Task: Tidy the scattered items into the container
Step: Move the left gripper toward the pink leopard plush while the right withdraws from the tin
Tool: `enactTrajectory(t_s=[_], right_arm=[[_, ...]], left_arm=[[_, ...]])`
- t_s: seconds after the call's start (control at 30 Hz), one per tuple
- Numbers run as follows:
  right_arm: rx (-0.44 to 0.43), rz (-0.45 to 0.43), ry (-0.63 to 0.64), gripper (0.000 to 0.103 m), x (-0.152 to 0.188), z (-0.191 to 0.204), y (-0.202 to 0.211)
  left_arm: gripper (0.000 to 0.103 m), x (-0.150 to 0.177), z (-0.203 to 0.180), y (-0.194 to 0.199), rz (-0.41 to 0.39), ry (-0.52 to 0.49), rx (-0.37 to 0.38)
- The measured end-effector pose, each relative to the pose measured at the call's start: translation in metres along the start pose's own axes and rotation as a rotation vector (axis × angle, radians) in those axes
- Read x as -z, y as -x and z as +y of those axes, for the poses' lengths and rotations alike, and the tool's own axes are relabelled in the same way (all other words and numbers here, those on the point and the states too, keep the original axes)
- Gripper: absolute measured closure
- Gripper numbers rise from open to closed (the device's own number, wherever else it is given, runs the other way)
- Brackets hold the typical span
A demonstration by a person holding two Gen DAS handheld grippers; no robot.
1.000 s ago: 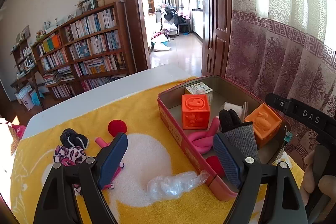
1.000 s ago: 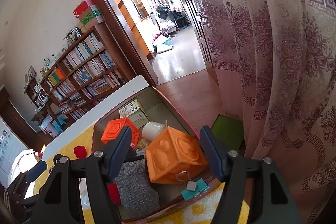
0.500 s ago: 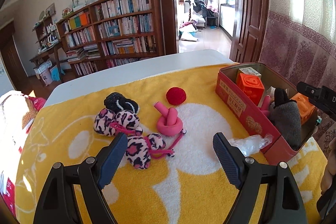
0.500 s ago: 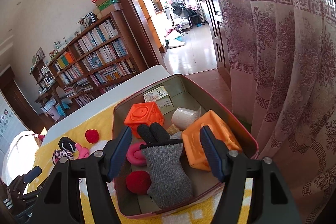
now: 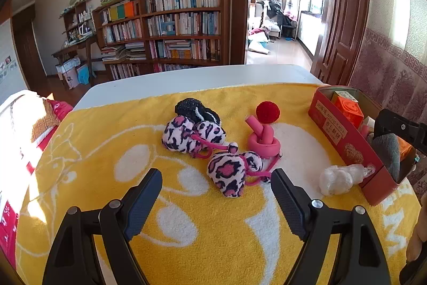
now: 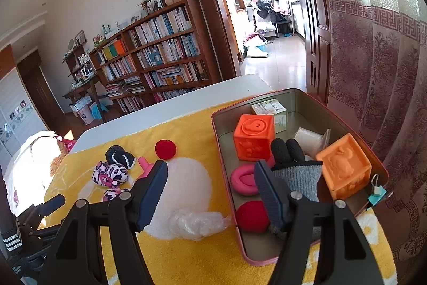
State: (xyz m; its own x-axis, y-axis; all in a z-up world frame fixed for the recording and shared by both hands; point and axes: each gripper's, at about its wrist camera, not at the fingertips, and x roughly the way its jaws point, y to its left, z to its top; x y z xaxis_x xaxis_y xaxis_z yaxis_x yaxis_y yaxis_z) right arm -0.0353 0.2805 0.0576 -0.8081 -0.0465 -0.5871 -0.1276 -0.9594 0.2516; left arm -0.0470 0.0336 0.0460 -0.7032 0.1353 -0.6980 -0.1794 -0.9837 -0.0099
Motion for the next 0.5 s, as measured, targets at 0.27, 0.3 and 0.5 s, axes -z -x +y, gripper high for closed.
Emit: enactTrajectory(t_s=[0.27,0.3,0.5], right_arm=[[-0.037,0.039,0.064,0.032,0.009,0.031,-0.011],[-0.039,0.043,0.07,0.032,0.01,0.034,-0.013],[-0.047,0.071,0.097,0.032,0.016,0.046,-0.022]], left_arm=[[0.018,0.0,0.013,0.001,-0.006,0.017,0.001],[0.018,0.0,0.015,0.001,-0.005,0.02,0.0],[0.018,0.002,0.024,-0.001,0.0,0.038,-0.011]])
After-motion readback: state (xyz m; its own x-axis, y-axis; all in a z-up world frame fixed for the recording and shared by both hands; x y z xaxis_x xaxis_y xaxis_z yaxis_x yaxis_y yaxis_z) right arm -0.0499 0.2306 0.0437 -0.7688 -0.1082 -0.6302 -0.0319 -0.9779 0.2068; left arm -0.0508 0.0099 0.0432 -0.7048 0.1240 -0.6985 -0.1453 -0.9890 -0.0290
